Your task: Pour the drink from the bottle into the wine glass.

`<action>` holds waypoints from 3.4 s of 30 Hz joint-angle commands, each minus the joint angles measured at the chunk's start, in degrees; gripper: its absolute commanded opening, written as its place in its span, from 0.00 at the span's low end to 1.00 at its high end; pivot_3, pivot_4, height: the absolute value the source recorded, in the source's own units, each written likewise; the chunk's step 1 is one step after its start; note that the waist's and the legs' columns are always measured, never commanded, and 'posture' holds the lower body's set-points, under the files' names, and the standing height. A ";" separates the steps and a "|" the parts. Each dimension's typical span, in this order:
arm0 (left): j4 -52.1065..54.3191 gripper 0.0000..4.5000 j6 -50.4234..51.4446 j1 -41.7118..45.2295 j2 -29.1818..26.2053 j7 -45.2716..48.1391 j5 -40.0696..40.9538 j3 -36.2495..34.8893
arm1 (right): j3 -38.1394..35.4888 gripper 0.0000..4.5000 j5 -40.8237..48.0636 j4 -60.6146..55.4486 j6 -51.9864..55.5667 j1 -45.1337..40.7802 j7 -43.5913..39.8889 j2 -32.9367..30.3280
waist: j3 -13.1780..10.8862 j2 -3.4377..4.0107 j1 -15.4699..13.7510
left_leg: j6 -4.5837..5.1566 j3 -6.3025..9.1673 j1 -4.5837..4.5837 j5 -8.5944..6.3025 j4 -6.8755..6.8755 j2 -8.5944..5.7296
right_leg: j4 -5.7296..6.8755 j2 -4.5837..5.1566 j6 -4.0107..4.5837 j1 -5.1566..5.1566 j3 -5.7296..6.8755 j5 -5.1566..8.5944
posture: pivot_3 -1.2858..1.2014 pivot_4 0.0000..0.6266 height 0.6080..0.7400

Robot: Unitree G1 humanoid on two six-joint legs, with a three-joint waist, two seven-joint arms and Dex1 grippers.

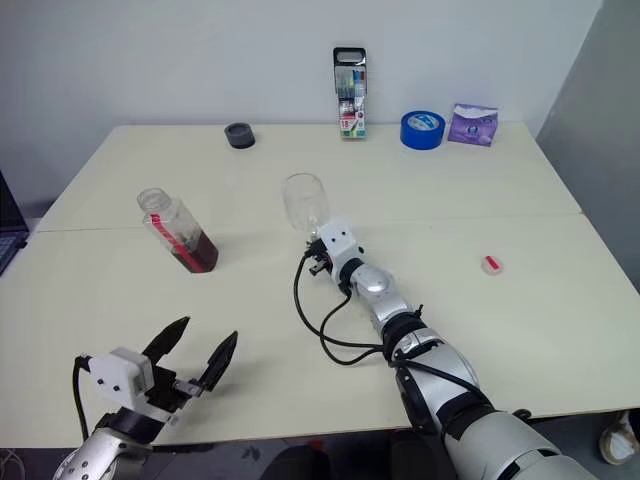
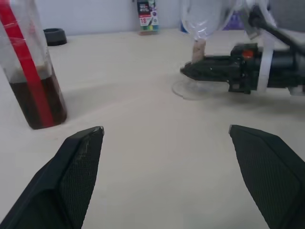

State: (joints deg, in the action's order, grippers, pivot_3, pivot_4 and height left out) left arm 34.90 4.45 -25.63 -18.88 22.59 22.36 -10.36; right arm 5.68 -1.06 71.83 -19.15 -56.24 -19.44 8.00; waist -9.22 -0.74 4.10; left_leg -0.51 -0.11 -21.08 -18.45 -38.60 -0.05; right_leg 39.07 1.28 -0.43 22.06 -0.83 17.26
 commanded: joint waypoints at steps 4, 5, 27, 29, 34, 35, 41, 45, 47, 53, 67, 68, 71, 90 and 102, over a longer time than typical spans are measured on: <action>10.56 1.00 10.77 3.32 -1.10 -5.71 0.22 1.23 | -0.76 0.79 0.14 -1.60 -1.16 -0.81 -0.99 3.46 | 0.03 -0.02 0.13 | -0.02 -0.04 0.04 0.01 0.13 0.01 | -0.03 -0.04 0.01 0.02 -0.05 0.00 | 0.52 0.24 1.00; 10.61 1.00 11.58 3.98 -1.22 -5.94 0.34 1.19 | -0.77 0.87 0.23 -2.13 -1.40 -0.29 -1.40 3.07 | 0.03 -0.02 0.13 | -0.05 -0.03 0.04 0.02 0.17 0.02 | -0.04 -0.06 0.01 0.06 -0.03 0.01 | 0.52 0.24 1.00; 8.14 1.00 13.79 6.94 3.20 -11.49 -3.01 1.23 | -0.40 0.99 16.71 -85.86 41.52 33.80 -26.85 -28.97 | 0.01 -0.07 -2.35 | -0.07 0.07 -0.03 0.04 0.16 0.02 | -0.10 -0.09 0.00 0.05 0.03 0.03 | 0.52 0.24 1.00; 6.78 1.00 13.21 7.17 3.81 -12.64 -4.29 0.54 | -1.74 0.99 20.20 -90.22 44.24 34.68 -28.95 -31.98 | -0.02 -0.14 -2.46 | -0.06 0.10 -0.05 0.03 0.14 0.01 | -0.13 -0.08 -0.01 0.04 0.06 0.03 | 0.52 0.24 1.00; 2.23 1.00 11.65 9.31 5.59 -16.08 -6.71 -2.91 | -3.63 0.99 28.03 -95.67 47.76 36.46 -34.64 -37.95 | -0.11 -0.31 -2.46 | -0.05 0.11 -0.07 0.03 0.10 0.00 | -0.15 -0.08 -0.01 0.02 0.06 0.03 | 0.52 0.24 1.00; 1.39 1.00 11.54 10.06 5.62 -16.29 -6.95 -3.46 | -3.82 0.99 29.07 -96.06 48.16 36.55 -35.25 -38.69 | -0.12 -0.33 -2.47 | -0.05 0.13 -0.07 0.03 0.10 0.00 | -0.14 -0.09 -0.01 0.02 0.08 0.03 | 0.52 0.24 1.00; -4.24 1.00 11.88 17.46 3.25 -15.53 -7.50 -5.71 | -3.33 0.99 33.87 -99.07 52.52 34.26 -34.60 -40.07 | -0.15 -0.37 -2.52 | -0.05 0.20 -0.14 0.03 -0.06 0.00 | -0.11 -0.09 -0.01 0.01 0.15 0.03 | 0.52 0.24 1.00; -7.56 1.00 12.24 22.01 1.52 -14.62 -6.68 -7.00 | -3.59 0.99 36.26 -100.87 55.19 32.95 -33.27 -39.98 | -0.15 -0.39 -2.55 | -0.05 0.27 -0.23 0.03 -0.14 0.00 | -0.11 -0.08 -0.02 0.02 0.22 0.03 | 0.52 0.24 1.00; -9.35 1.00 11.90 23.47 0.90 -14.28 -6.91 -7.33 | -3.69 0.99 36.69 -101.04 55.58 32.62 -33.10 -40.23 | -0.15 -0.38 -2.57 | -0.05 0.35 -0.35 0.03 -0.19 0.00 | -0.12 -0.07 -0.02 0.08 0.30 0.03 | 0.52 0.24 1.00; -13.27 1.00 10.98 26.34 -0.04 -13.39 -7.03 -7.60 | -3.94 0.99 37.34 -101.94 56.75 31.51 -30.78 -40.73 | -0.15 -0.38 -2.59 | -0.06 0.51 -0.51 0.04 -0.25 -0.01 | -0.13 -0.06 -0.01 0.16 0.42 0.02 | 0.52 0.24 1.00; -24.03 1.00 6.92 32.20 -3.06 -8.72 -6.42 -9.14 | -3.84 0.99 38.39 -102.69 58.00 30.69 -28.17 -40.96 | -0.15 -0.38 -2.66 | -0.10 0.84 -0.70 0.06 -0.34 -0.05 | -0.15 -0.02 -0.01 0.18 0.74 0.02 | 0.52 0.24 1.00; -24.89 1.00 6.49 32.56 -3.13 -8.44 -6.37 -9.21 | -3.80 0.99 38.48 -102.78 58.16 30.57 -28.03 -40.96 | -0.15 -0.38 -2.66 | -0.13 0.84 -0.70 0.08 -0.34 -0.05 | -0.15 -0.02 -0.01 0.18 0.75 0.02 | 0.52 0.24 1.00; -28.50 1.00 4.96 34.53 -3.51 -7.05 -6.48 -8.75 | -3.53 0.99 39.06 -103.54 59.28 29.69 -26.79 -40.80 | -0.15 -0.38 -2.66 | -0.18 0.89 -0.73 0.10 -0.35 -0.06 | -0.15 -0.01 -0.01 0.18 0.80 0.02 | 0.52 0.24 1.00; -58.59 1.00 -7.78 50.62 -4.69 0.59 -8.95 -6.21 | -3.93 0.99 38.49 -104.16 57.89 32.16 -24.93 -41.47 | -0.14 -0.40 -2.85 | -0.46 1.12 -0.84 0.28 -0.38 -0.11 | -0.15 0.04 0.00 0.17 1.10 0.02 | 0.52 0.24 1.00; -70.59 0.38 -15.94 55.66 -3.83 1.11 -10.00 -5.00 | -4.31 1.00 38.31 -104.91 57.70 33.21 -22.48 -41.41 | -0.13 -0.41 -2.82 | -0.54 1.23 -0.89 0.32 -0.39 -0.13 | -0.14 0.06 0.00 0.18 1.22 0.02 | 0.52 0.24 1.00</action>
State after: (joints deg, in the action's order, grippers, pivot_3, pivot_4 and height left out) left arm -36.21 -10.00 29.26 -22.27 23.30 12.70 -15.52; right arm 3.03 37.05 -31.07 39.17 -23.07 -42.53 -33.21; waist -9.35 -1.14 1.28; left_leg -1.05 1.13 -21.97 -18.13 -39.00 -0.18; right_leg 38.93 1.34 -0.43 22.24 0.40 17.28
